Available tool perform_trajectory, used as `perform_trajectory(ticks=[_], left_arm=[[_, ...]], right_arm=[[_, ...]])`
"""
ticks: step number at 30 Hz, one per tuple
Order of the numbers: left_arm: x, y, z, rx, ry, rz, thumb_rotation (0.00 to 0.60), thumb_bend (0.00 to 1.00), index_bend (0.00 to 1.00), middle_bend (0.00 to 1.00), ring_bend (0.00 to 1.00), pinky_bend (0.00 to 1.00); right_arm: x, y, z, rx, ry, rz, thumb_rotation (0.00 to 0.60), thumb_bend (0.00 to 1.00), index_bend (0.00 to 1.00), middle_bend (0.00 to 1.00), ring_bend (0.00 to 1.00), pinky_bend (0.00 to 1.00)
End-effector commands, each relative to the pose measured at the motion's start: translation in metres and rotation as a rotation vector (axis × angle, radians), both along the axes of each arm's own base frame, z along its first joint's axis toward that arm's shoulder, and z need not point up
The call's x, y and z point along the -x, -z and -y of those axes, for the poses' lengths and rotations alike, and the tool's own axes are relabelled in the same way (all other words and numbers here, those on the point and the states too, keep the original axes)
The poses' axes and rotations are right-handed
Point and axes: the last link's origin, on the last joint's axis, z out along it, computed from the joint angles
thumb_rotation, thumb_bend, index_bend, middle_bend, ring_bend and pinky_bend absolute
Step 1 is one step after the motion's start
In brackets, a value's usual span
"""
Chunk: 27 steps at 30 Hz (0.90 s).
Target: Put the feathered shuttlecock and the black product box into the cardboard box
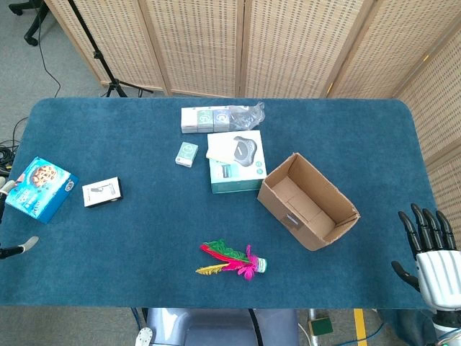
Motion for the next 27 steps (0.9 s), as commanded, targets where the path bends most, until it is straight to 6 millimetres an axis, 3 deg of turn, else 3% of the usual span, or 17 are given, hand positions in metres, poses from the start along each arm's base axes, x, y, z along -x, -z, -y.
perform_trajectory(ticks=[1,7,11,14,18,27], left_arm=[[0.000,0.000,0.000,0.005,0.000,0.001,0.600,0.00,0.00,0.00,0.00,0.00],[-0.001,0.000,0.001,0.003,0.002,0.006,0.600,0.00,0.00,0.00,0.00,0.00],[-0.001,0.001,0.001,0.009,0.007,0.002,0.600,0.00,0.00,0.00,0.00,0.00],[-0.001,0.002,-0.001,0.013,0.003,0.001,0.600,0.00,0.00,0.00,0.00,0.00],[0.000,0.002,-0.002,0.015,0.000,0.002,0.600,0.00,0.00,0.00,0.00,0.00],[0.001,0.001,-0.002,0.023,-0.004,0.018,0.600,0.00,0.00,0.00,0.00,0.00]], right_arm=[[-0.001,0.000,-0.001,-0.009,-0.001,0.002,0.600,0.00,0.00,0.00,0.00,0.00],[-0.008,0.003,-0.001,-0.056,-0.077,0.036,0.600,0.00,0.00,0.00,0.00,0.00],[-0.021,0.012,-0.006,-0.160,-0.249,0.141,0.600,0.00,0.06,0.03,0.00,0.01],[-0.025,0.022,-0.011,-0.238,-0.361,0.158,0.600,0.00,0.10,0.08,0.00,0.07],[-0.027,0.042,-0.012,-0.323,-0.462,0.132,0.600,0.00,0.13,0.12,0.01,0.13],[-0.037,0.098,-0.002,-0.572,-0.491,0.106,0.600,0.00,0.14,0.15,0.05,0.17]])
